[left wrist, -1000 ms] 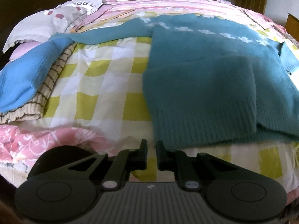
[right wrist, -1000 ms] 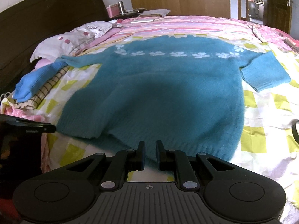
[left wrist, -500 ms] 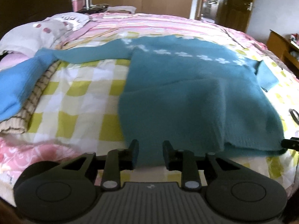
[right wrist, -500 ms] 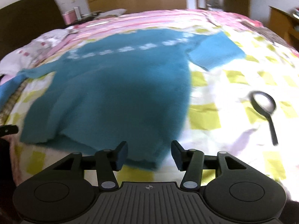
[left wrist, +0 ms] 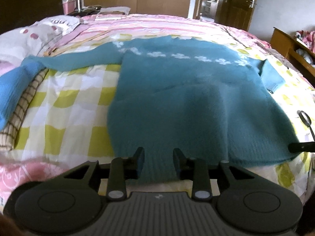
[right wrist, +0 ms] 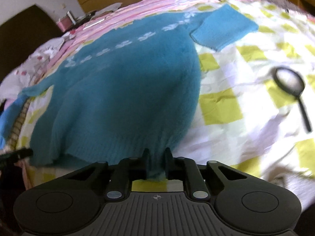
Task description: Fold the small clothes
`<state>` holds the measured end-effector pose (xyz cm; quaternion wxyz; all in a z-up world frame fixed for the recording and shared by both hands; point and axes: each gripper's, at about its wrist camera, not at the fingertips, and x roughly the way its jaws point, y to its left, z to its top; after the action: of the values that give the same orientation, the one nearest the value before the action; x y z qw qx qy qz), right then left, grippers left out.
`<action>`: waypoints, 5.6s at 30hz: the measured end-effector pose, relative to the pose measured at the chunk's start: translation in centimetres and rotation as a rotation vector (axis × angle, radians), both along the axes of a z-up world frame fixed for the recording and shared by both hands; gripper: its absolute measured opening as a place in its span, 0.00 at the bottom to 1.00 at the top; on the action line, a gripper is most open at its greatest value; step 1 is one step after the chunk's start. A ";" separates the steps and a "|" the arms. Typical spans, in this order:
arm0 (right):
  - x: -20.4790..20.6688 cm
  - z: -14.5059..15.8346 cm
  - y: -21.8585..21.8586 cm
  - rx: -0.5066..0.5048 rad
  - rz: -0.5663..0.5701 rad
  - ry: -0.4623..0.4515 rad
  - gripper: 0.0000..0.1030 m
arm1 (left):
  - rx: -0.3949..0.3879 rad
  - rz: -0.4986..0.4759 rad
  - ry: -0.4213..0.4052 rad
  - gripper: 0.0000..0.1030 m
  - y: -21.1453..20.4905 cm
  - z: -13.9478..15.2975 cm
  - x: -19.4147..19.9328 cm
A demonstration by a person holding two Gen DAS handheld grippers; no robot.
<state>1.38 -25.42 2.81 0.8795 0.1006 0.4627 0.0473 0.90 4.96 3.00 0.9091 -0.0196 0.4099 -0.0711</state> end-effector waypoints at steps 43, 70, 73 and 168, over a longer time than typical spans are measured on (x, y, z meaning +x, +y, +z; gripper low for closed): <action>2.8 -0.9 2.1 -0.074 0.093 -0.011 0.17 | 0.039 -0.171 0.040 0.45 -6.3 -2.6 4.9; 12.0 -2.1 -3.9 -0.458 0.103 -0.247 0.17 | 0.005 -0.222 -0.019 0.45 -11.3 -1.0 10.0; 12.5 -2.8 -4.1 -0.522 0.147 -0.253 0.18 | 0.029 -0.224 0.000 0.46 -11.3 -1.8 10.2; 35.1 -3.0 21.3 0.215 0.160 -0.202 0.12 | -0.236 -0.034 -0.171 0.48 -0.1 -1.9 16.4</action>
<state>36.48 -4.07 -0.23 0.8991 0.1518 0.3708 0.1765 17.32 4.89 1.06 0.9307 -0.1135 0.3202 -0.1355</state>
